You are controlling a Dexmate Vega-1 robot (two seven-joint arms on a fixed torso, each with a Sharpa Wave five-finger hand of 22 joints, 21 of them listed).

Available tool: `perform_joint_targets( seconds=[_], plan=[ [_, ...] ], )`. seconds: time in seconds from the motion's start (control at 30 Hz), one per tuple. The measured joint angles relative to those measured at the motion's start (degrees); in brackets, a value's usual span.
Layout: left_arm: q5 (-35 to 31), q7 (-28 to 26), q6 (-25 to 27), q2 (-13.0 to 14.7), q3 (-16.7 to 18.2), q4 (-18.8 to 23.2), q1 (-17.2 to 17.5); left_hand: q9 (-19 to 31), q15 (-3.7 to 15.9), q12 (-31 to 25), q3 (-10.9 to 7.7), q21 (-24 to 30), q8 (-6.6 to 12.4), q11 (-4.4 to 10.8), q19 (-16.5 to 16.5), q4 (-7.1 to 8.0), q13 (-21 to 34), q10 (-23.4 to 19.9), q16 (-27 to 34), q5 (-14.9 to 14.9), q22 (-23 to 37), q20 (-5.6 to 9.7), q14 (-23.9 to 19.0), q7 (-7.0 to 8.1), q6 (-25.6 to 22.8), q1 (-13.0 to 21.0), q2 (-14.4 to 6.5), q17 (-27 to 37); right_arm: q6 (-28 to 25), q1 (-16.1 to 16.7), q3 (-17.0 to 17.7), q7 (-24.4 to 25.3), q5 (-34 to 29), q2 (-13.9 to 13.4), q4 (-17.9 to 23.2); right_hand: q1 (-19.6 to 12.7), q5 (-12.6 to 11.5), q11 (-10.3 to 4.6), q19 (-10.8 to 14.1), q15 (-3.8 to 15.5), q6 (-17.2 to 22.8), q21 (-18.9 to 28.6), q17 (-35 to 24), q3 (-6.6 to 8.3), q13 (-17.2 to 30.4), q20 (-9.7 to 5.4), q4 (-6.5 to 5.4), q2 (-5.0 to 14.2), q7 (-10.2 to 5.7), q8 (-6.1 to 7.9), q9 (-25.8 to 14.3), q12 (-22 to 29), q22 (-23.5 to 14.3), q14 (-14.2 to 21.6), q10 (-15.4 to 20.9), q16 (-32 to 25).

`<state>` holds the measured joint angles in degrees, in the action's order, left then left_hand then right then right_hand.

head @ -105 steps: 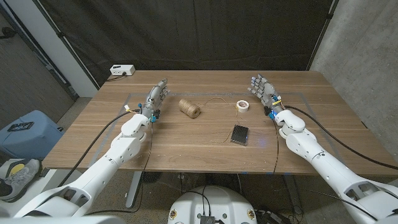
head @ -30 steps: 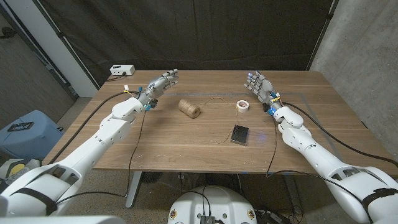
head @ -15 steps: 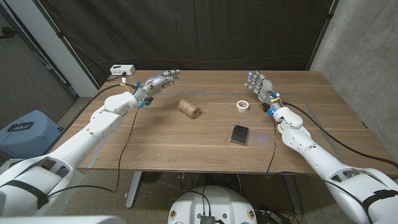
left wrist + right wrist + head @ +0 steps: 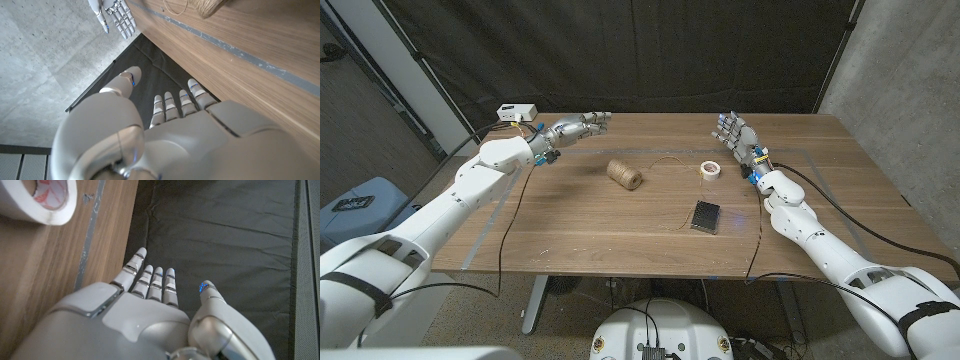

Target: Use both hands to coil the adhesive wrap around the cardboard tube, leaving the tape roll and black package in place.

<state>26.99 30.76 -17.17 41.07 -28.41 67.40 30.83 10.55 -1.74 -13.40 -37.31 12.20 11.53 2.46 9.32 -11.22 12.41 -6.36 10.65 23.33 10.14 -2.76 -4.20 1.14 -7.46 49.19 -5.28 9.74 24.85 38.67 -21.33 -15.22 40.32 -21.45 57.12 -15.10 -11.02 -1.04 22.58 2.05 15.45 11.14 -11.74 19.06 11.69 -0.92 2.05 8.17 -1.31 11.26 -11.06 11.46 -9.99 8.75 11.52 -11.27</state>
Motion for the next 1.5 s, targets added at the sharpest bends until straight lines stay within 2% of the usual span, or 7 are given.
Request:
perform_joint_targets(
  seconds=[0.33,0.7,1.0,1.3,1.5],
  plan=[
    [-2.3,1.6,0.1,1.4,-1.2,0.5,-1.6,0.0,0.94,-0.5,0.0,0.0,0.0,0.72,0.6,0.0,0.3,-0.7,0.0,0.4,0.0,0.0,-1.0,0.0,0.0,2.7,0.7,0.2,0.7,-0.5,0.0,-0.1,0.0,0.5,-1.1,0.0,0.0,0.0,0.0,0.0,0.0,0.0,0.0,0.0,0.0,0.0,0.0,0.0,0.0,0.0,0.0,0.0,0.0,0.0,0.0,0.0],
    [-6.0,4.3,1.3,3.1,-3.0,2.3,-3.9,0.0,0.81,-0.5,0.17,0.0,0.0,0.71,0.8,0.17,0.5,-0.7,0.0,0.6,0.0,0.2,-1.4,0.0,0.0,4.5,2.0,0.3,1.9,-0.8,0.5,-0.8,0.4,0.8,-2.3,0.0,0.0,0.31,0.0,0.0,0.0,0.0,0.0,0.0,0.0,0.0,0.0,0.0,0.0,0.0,0.0,0.0,0.0,0.0,-0.3,0.0],
    [-7.6,5.8,1.5,3.5,-4.3,2.3,-6.2,0.0,0.6,-0.5,0.42,-0.3,0.0,0.93,0.8,0.41,0.8,-0.5,0.0,0.6,0.0,0.2,-1.2,0.0,0.0,5.5,2.0,0.3,2.5,-1.0,0.8,-1.1,0.7,1.0,-3.0,0.0,0.0,0.52,0.0,0.0,0.0,0.0,-0.1,0.24,0.0,0.0,0.24,0.0,0.0,0.0,0.0,0.0,0.0,0.0,-0.5,0.0],
    [-10.1,9.8,1.4,3.6,-5.7,0.9,-9.2,0.0,-0.17,0.4,0.91,-0.9,-0.78,0.52,-1.2,0.88,1.3,3.0,-0.5,1.7,0.1,0.06,2.0,-0.42,2.7,8.7,2.2,0.3,3.0,-1.0,1.2,-0.7,0.7,1.2,-3.6,0.0,0.0,0.61,0.0,0.0,0.0,0.0,-0.1,0.24,0.0,0.0,0.24,0.0,0.0,0.0,0.0,0.0,0.0,0.0,-0.6,0.0],
    [-11.6,13.4,1.7,3.6,-7.1,-0.4,-12.0,0.0,-1.45,1.3,2.6,-1.2,-1.16,-1.05,-3.8,1.59,1.7,7.0,-0.7,2.1,0.1,-0.3,6.2,-0.82,6.4,9.4,2.5,0.3,3.5,-1.0,1.3,-0.2,0.7,1.5,-3.9,0.0,0.0,0.72,0.0,0.0,0.0,0.0,-0.1,0.24,0.0,0.0,0.24,0.0,0.0,0.0,0.0,-0.3,0.0,0.0,-0.7,-0.3]
  ],
)
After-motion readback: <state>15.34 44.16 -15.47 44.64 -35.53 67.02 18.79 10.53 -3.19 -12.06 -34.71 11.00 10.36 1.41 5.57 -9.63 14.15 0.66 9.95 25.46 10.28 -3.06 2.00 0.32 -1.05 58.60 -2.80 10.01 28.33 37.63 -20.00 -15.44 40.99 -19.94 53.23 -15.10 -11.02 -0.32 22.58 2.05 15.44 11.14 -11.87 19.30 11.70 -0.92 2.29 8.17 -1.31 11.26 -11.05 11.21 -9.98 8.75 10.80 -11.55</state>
